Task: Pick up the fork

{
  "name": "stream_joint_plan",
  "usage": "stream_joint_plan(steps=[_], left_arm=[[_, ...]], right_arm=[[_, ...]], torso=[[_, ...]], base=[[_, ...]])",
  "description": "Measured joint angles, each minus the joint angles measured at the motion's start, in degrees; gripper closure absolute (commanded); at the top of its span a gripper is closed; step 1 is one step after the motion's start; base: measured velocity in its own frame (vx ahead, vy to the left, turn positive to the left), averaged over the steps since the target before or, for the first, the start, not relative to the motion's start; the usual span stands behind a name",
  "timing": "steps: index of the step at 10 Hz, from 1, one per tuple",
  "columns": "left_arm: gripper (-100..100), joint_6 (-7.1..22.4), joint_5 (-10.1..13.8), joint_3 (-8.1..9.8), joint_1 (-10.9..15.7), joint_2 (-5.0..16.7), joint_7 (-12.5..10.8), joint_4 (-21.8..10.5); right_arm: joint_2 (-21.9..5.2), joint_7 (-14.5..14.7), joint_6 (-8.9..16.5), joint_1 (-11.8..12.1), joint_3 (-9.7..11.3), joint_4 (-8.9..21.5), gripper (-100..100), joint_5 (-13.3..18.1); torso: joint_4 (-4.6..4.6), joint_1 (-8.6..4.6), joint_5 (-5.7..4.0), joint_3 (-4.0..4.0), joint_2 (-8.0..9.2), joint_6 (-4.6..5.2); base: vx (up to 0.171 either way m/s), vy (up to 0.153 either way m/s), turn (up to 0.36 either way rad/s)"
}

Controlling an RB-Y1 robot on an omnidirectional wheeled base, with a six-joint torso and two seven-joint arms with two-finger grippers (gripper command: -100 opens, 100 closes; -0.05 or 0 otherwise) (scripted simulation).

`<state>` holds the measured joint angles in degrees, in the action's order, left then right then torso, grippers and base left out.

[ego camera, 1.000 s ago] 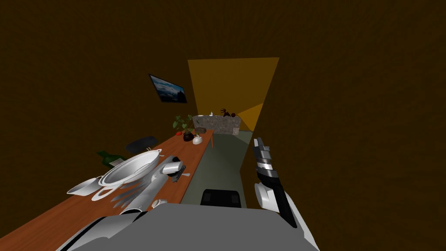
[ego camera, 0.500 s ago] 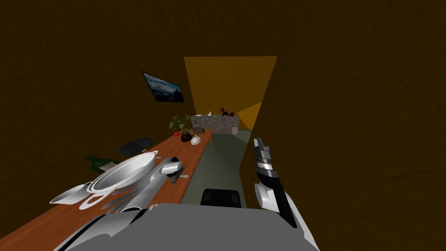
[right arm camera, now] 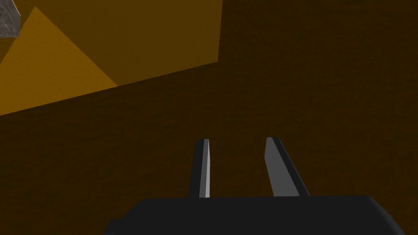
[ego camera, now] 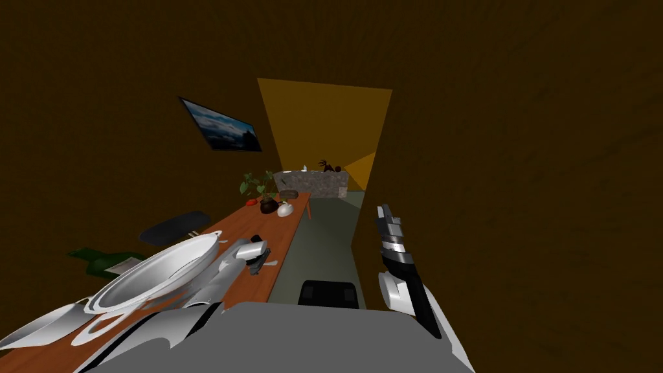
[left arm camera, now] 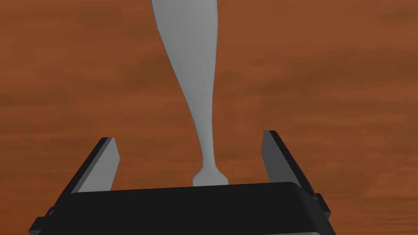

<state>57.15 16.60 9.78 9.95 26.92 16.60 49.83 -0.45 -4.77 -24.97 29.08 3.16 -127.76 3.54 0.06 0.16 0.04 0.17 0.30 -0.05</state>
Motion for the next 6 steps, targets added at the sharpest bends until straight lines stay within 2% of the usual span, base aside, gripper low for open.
stream_joint_plan(steps=[1,3,4,6], left_arm=[[-100,-0.6,0.0,0.42,0.4,0.2,-0.4,-1.5],[-100,-2.1,0.1,1.30,1.4,0.7,-1.3,-4.6],[-100,-3.0,0.2,1.74,1.8,1.0,-1.7,-6.5],[-100,-3.8,0.2,2.63,1.9,1.3,-2.9,-8.1]], right_arm=[[0.0,0.0,0.0,0.0,0.0,0.0,0,0.0],[0.0,0.0,0.0,0.0,0.0,0.0,0,0.0],[0.0,0.0,0.0,0.0,0.0,0.0,0,0.0],[0.0,0.0,0.0,0.0,0.0,0.0,0,0.0]], torso=[[0.00,-0.04,-0.01,0.00,0.00,0.04],[0.00,-0.03,-0.01,0.00,0.00,-0.02],[-0.01,-0.02,0.00,-0.02,-0.04,0.03],[-0.01,-0.02,0.00,-0.01,-0.01,-0.03]], base=[[-0.106,0.019,-0.357],[-0.069,0.025,-0.148],[-0.093,0.021,-0.347],[-0.077,0.017,-0.169]])
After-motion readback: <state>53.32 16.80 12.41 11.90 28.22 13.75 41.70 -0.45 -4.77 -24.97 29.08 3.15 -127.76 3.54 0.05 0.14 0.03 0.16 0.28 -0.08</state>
